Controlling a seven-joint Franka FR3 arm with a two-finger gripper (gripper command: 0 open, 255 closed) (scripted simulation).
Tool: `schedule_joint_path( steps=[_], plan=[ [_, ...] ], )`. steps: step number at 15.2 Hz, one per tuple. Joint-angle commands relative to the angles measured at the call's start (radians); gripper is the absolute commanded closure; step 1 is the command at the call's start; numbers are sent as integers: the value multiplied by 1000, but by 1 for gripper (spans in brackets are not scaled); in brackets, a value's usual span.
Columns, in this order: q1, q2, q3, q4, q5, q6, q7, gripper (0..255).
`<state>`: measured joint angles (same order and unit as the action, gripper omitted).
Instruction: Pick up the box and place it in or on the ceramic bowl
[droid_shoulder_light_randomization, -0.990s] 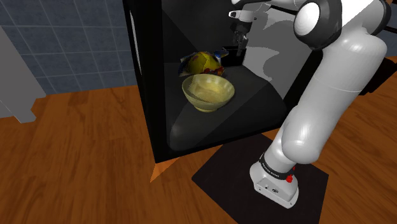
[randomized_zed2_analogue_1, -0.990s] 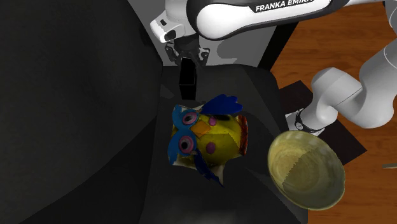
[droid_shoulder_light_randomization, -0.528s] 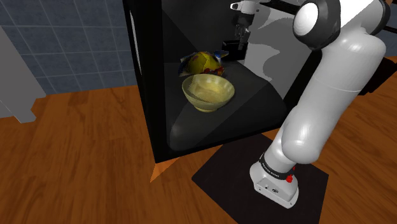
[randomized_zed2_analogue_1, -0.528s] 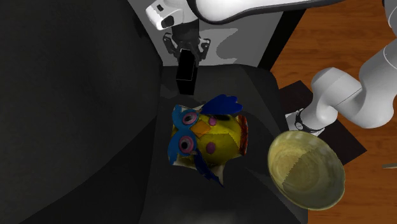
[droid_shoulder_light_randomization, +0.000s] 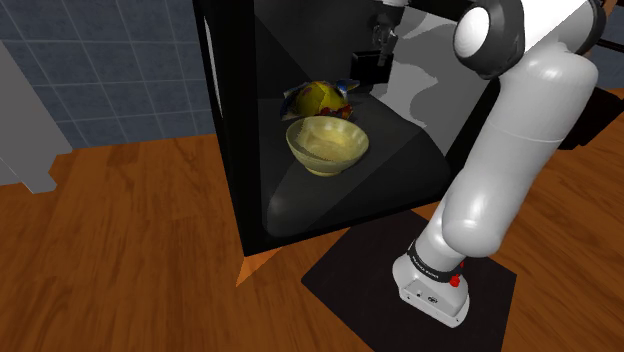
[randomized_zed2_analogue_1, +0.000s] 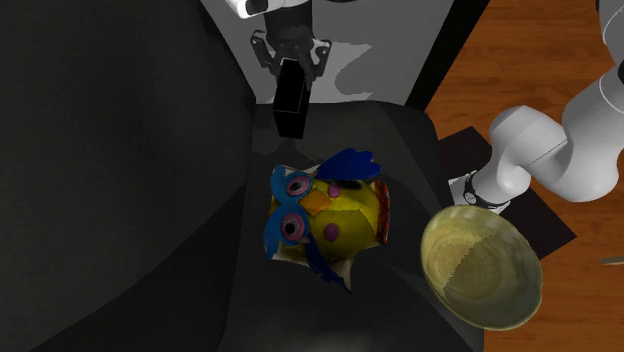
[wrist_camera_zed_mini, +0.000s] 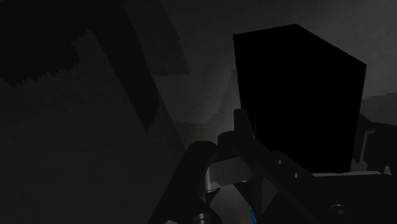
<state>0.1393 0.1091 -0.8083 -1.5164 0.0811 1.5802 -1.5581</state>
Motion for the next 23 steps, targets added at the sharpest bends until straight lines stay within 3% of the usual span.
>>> schedule_joint_path(
  steps=[1, 10, 17, 20, 23],
  plan=[
    [-1, 2, 0, 33, 2, -31, 1, 255],
    [-46, 73, -12, 229, 56, -178, -29, 255],
    [-118, 159, -18, 426, 126, -312, -59, 255],
    [27, -6, 1, 259, -1, -261, 48, 255],
    [117, -154, 59, 132, -108, -239, 170, 255]
  ],
)
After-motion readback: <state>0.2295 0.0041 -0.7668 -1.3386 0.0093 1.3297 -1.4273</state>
